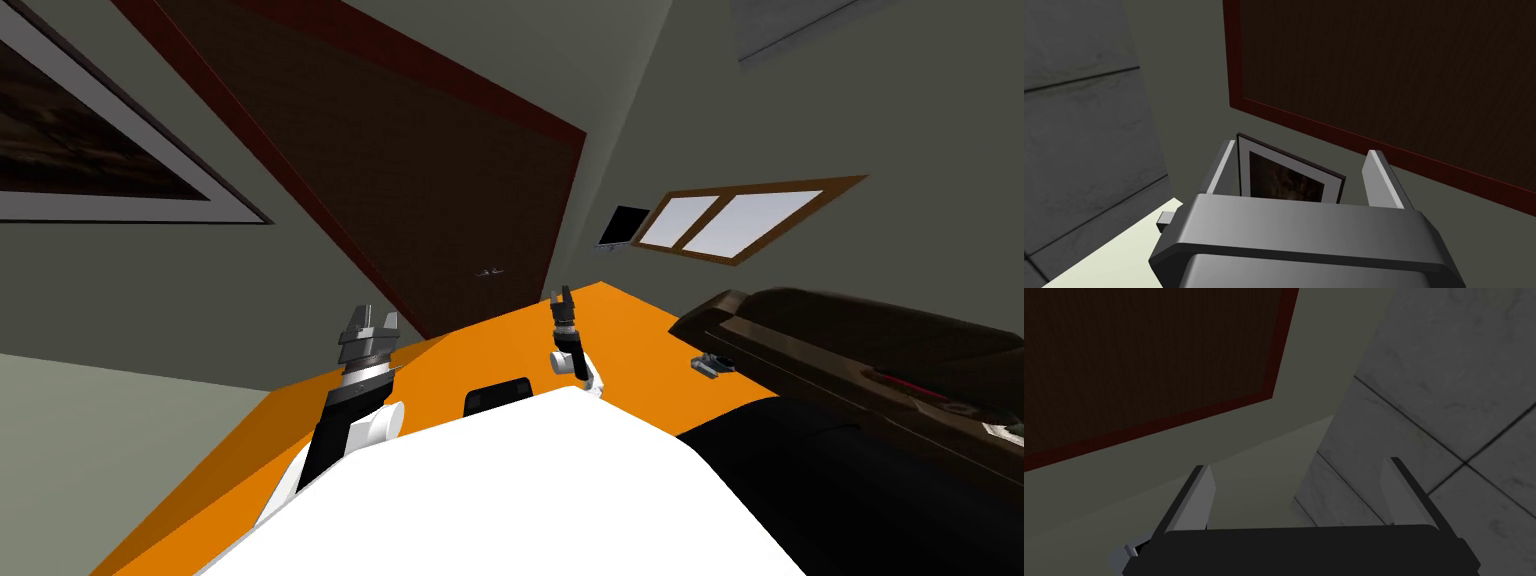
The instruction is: Pull the door open
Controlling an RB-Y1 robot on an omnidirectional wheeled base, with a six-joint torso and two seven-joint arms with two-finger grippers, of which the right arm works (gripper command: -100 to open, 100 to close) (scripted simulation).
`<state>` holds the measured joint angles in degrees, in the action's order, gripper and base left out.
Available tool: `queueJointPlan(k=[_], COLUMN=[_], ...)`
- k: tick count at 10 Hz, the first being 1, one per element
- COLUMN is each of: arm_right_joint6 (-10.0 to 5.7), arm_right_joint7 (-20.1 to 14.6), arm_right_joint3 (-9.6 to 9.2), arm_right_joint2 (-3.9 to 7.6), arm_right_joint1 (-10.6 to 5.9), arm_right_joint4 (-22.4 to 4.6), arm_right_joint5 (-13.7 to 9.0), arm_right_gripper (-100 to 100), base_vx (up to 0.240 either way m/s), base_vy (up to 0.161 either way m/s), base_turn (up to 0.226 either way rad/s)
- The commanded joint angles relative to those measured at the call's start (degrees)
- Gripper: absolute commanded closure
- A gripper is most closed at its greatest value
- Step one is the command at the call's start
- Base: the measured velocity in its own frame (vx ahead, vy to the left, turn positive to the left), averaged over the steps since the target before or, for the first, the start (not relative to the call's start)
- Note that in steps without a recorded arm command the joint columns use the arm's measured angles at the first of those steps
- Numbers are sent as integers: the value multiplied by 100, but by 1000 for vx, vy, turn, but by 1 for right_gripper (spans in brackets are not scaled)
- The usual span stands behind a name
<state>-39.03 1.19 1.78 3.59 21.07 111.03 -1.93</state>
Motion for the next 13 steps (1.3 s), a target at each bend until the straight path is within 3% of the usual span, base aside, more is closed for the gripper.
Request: queueJointPlan(k=[1,13], arm_right_joint6=[-23,-214], arm_right_joint7=[0,-91], arm_right_joint3=[20,370], arm_right_joint2=[28,312], arm_right_joint1=[-48,-741], arm_right_joint4=[-217,-2223], arm_right_joint5=[-21,-275], arm_right_gripper=[-100,-100], base_vx=[96,100], base_vy=[-1,-15], base_turn=[124,141])
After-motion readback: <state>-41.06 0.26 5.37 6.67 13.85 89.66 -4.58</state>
